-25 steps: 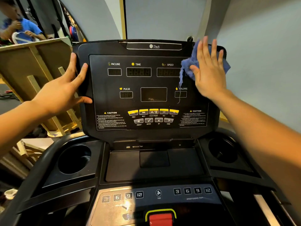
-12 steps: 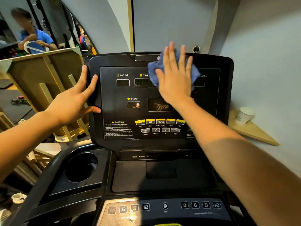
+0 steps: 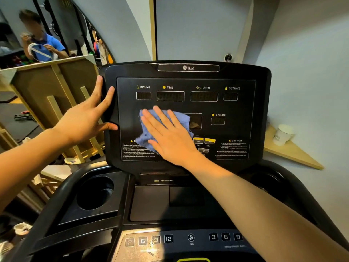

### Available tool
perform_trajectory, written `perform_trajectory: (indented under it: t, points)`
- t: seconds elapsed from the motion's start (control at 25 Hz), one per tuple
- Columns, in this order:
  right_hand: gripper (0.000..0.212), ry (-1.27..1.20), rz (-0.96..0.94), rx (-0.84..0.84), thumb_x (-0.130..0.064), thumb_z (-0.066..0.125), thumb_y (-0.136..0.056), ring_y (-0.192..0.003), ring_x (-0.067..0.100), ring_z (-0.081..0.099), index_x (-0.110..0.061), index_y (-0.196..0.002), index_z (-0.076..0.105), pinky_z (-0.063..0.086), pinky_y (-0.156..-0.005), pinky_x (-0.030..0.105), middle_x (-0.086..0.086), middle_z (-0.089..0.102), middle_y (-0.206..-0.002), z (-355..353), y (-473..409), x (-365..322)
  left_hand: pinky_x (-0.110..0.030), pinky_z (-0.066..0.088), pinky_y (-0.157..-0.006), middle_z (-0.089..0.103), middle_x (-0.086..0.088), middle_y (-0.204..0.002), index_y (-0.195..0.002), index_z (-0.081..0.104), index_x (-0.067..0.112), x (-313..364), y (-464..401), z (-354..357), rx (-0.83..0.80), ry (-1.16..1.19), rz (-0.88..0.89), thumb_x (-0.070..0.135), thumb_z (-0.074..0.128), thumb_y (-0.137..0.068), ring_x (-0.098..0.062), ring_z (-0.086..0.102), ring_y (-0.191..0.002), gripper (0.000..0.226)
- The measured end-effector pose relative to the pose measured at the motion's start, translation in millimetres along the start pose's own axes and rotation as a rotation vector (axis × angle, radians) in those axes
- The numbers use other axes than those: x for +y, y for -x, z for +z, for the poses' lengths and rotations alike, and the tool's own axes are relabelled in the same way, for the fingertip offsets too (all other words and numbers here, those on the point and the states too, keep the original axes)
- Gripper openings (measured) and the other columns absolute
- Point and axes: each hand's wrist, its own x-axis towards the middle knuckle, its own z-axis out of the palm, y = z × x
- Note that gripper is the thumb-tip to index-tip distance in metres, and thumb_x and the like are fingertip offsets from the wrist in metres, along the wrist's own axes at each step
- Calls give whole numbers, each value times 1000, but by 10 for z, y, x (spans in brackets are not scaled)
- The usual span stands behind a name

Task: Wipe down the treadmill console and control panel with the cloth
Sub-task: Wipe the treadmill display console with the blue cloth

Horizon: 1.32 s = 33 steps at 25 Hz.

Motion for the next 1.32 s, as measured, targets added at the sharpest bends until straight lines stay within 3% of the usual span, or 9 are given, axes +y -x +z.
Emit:
perform_trajectory:
  t: [0.2,0.44,0.56,0.68,0.96,1.16,1.32]
  points:
    - [69,24,-53,-73,-42,33,-103,-151,26,-5,-14,-157,2,3,-122,45,5,-3,-164,73,592,318,-59,58,-82,-21,-10,-165,-158,-3,25,-18,-1,6,12,-16,5,55,57,-75,-49,58,-119,107]
    - [71,114,51,-57,-35,38,-98,-151,28,3,-14,-157,4,4,-120,47,4,0,-164,4,888,959,-53,54,-93,-20,-17,-164,-158,-4,19,15,-22,-35,1,-52,3,48,71,-78,-47,52,-127,114]
    - [67,106,144,7,-34,32,-98,-151,29,5,-12,-156,6,6,-120,51,6,4,-164,-25,723,1078,-53,50,-99,-20,-18,-164,-158,-3,17,19,-18,-54,-8,-44,-7,48,72,-79,-46,43,-136,114]
    - [61,33,357,56,-32,30,-104,-151,28,0,-14,-156,6,7,-120,54,6,5,-165,-89,451,1163,-55,50,-97,-17,-22,-164,-158,0,14,30,-22,-55,-7,-53,0,46,73,-79,-49,40,-137,113]
    - [72,-2,580,133,-29,46,-100,-150,35,-1,-14,-156,3,8,-120,56,10,4,-165,-263,-101,1197,-53,51,-97,-21,-18,-164,-158,-6,17,57,-38,-69,-13,-43,-23,48,71,-81,-46,39,-139,113]
    - [64,-6,597,131,-45,20,-104,-150,36,-2,-16,-156,-1,7,-120,57,8,1,-166,-408,-650,1189,-51,54,-94,-23,-17,-163,-158,-8,18,78,-36,-86,-27,-38,-35,48,71,-81,-44,43,-137,115]
    - [68,4,511,123,-47,28,-103,-150,37,-4,-16,-156,0,5,-119,58,7,-1,-165,-437,-1036,899,-47,54,-95,-25,-15,-163,-157,-11,20,84,-25,-80,-30,-33,-46,49,71,-81,-41,42,-138,115]
